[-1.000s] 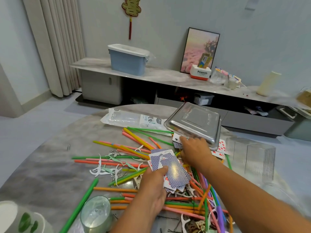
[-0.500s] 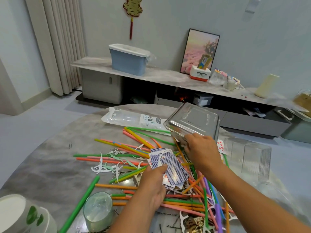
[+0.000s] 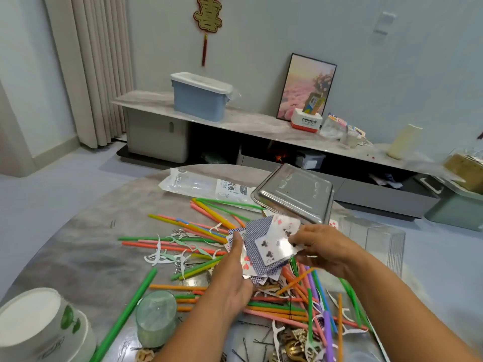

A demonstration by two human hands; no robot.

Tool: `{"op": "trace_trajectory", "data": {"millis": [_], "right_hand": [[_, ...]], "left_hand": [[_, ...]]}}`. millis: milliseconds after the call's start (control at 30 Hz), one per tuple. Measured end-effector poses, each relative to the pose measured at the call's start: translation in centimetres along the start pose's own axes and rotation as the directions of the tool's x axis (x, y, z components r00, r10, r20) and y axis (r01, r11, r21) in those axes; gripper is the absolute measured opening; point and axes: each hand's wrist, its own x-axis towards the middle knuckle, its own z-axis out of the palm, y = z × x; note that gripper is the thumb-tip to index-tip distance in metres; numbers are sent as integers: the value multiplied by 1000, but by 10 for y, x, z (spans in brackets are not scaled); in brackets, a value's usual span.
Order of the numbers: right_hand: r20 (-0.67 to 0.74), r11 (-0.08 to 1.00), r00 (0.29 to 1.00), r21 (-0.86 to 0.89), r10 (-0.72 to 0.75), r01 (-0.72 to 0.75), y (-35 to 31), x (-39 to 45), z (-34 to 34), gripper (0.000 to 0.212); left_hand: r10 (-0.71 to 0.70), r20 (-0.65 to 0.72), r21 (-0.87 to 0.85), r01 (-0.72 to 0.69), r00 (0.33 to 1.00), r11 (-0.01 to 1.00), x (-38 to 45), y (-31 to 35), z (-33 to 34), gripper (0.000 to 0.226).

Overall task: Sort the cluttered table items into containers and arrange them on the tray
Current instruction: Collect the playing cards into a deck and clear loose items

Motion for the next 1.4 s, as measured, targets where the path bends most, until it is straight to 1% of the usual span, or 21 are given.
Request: {"op": "trace_trajectory", "data": {"millis": [67,167,267,367,433,500,567,633,700,733,800,867,967,1100,1133,1233,1267,1300,1333,1367,1400], "right_hand": [[59,999,997,-28,44,-42,9,0,8,10],[79,995,996,-99,33,-25,18,2,20,30],[-40,984,998,-174,-47,40,22,4,20,41],[-178,892,970,-447,-165,70,27,12,12,58],[-261,862,934,-499,-244,86,30,20,6,51],[-318,916,910,-379,-264,133,31,28,3,40],[-283,960,927,-202,-247,195,32,32,6,35],[-169,973,960,13,-224,229,31,31,16,37],[-1,963,982,200,-187,184,27,28,29,37],[82,954,978,250,-194,168,23,25,36,31],[142,934,964,316,-223,169,14,23,47,21],[103,924,972,346,-211,164,11,14,50,19],[57,933,985,332,-166,138,14,-4,45,25],[10,937,996,341,-88,79,21,-37,34,35],[-9,939,997,335,-74,72,23,-48,30,34],[-83,945,996,320,-42,66,33,-76,18,33],[-98,943,995,327,-30,60,38,-85,14,33],[-108,941,994,335,-20,55,42,-92,10,32],[-117,938,993,342,-12,51,49,-102,7,30],[-126,934,992,353,-6,50,54,-107,5,28],[-135,929,991,368,3,47,60,-117,4,26]], "left_hand": [[38,37,56,-40,999,998,-2,-1,2,42],[152,-78,203,-134,985,970,-1,-9,4,32],[287,-220,281,-221,932,934,-3,-3,4,30],[474,-306,424,-327,826,844,-4,14,3,26],[525,-306,497,-338,794,800,-3,23,3,25],[501,-310,511,-303,808,804,-1,28,7,27],[418,-326,465,-241,848,852,-1,33,14,30],[316,-287,426,-175,904,888,2,39,23,32],[233,-176,461,-129,956,878,1,42,32,31],[192,-118,493,-110,974,863,-2,42,38,28],[141,-44,538,-95,989,837,-11,40,46,24],[115,-42,569,-71,992,819,-23,34,49,25],[74,-13,658,-47,997,752,-45,26,48,31],[109,3,725,-77,994,684,-73,12,46,41],[123,3,757,-83,992,648,-82,6,43,49],[161,53,885,-121,986,449,-106,-13,20,89],[151,98,913,-150,984,380,-116,-20,9,98],[128,159,944,-188,979,271,-125,-26,-2,105],[92,213,971,-221,973,90,-137,-34,-13,110],[47,254,958,-244,966,-149,-144,-40,-23,112],[1,285,885,-262,959,-385,-154,-48,-33,109]]}}
